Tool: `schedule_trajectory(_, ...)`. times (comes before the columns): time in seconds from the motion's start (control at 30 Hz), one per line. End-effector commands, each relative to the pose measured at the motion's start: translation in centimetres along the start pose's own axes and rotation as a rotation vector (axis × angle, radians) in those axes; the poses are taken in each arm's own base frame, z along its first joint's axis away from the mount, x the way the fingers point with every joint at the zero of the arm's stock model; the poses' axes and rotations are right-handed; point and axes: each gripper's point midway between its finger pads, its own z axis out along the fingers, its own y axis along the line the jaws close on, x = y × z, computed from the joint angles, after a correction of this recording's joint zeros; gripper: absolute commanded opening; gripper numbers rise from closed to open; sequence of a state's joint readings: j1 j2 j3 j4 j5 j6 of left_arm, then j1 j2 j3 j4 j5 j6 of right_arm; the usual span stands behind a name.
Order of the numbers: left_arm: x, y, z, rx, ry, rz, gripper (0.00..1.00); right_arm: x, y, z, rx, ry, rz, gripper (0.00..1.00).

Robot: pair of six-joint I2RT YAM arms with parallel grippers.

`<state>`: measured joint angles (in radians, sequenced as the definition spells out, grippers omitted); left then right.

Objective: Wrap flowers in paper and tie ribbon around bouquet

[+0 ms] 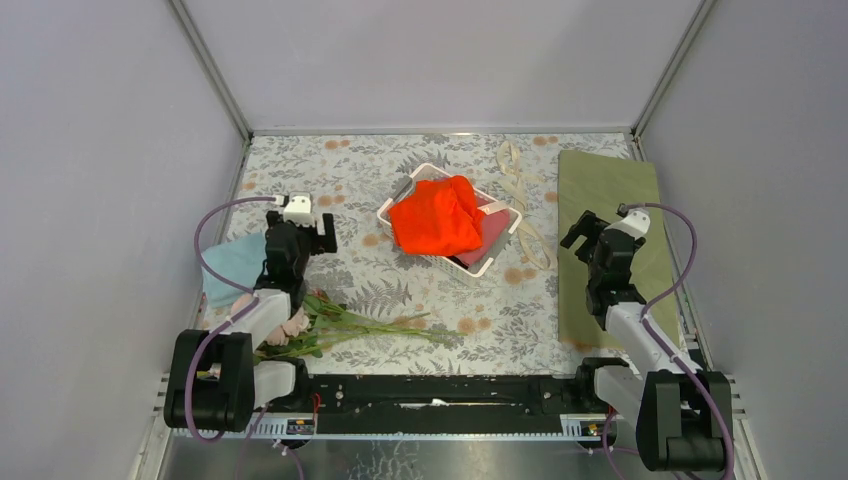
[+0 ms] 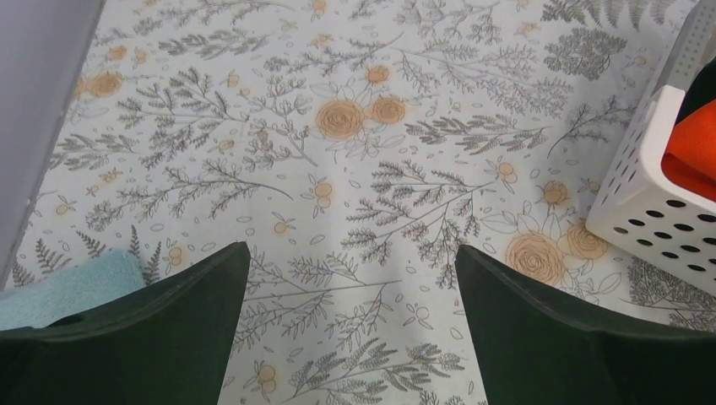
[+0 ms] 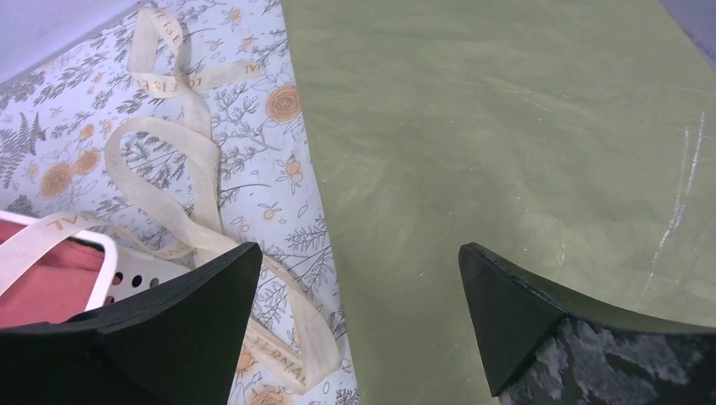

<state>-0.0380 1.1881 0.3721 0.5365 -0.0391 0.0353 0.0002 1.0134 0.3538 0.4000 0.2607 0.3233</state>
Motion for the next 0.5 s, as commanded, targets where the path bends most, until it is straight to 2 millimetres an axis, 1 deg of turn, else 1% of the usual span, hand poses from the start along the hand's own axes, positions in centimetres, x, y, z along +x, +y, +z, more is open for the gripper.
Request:
schedule_trajectory(0.0,-3.9,0.9,0.3,-0.028,-0.061,0.020,0.99,-2.1,2.1,-0.7,-0.082,-0.028,0.040,0.93)
schedule_trajectory(0.03,-4.5,0.9,0.1,-0.016,-0.065,0.057,0.99,-2.2,2.2,-0.8,-0.078,-0.009,0.050,0.90)
schedule_trajectory(0.07,-5.1,0.7,0.0,0.007,-0.066,0.102,0.99,-2.2,2.2,-1.0,-0.064,0.019,0.062,0.85)
schedule_trajectory(0.1,-5.5,0.0,-0.4,0.066,-0.063,0.156,0.99,-2.1,2.2,-1.2,-0.050,0.055,0.065,0.71)
schedule_trajectory(0.13,-5.0,-0.8,-0.7,0.125,-0.025,0.205,0.99,-1.9,2.3,-1.3,-0.045,0.094,0.060,0.58)
schedule_trajectory(0.17,-5.0,-1.3,-0.9,0.172,0.001,0.245,0.99,-1.6,2.7,-1.4,-0.055,0.134,0.054,0.41)
schedule_trajectory(0.2,-4.3,-1.8,-1.0,0.216,0.052,0.268,0.99,-1.3,2.8,-1.5,-0.056,0.173,0.047,0.22)
schedule_trajectory(0.23,-4.8,-2.3,-1.1,0.258,0.079,0.287,0.99,-0.4,2.8,-1.7,-0.050,0.231,0.040,0.07)
schedule_trajectory(0.27,-4.8,-2.8,-1.3,0.294,0.112,0.297,0.99,0.2,2.8,-1.8,-0.041,0.276,0.039,0.00)
schedule_trajectory(0.3,-4.3,-3.2,-1.7,0.329,0.157,0.306,0.99,0.6,2.7,-1.8,-0.029,0.310,0.040,0.00)
schedule_trajectory(0.37,-4.2,-3.6,-2.4,0.372,0.215,0.314,0.99,2.3,2.8,-2.0,-0.008,0.379,0.013,0.00)
schedule_trajectory(0.43,-4.2,-3.7,-2.8,0.385,0.250,0.312,0.99,3.9,3.7,-2.1,0.003,0.409,-0.050,0.00)
schedule_trajectory(0.47,-4.1,-3.7,-3.0,0.388,0.260,0.309,0.99,4.7,4.4,-2.1,0.001,0.418,-0.088,0.00)
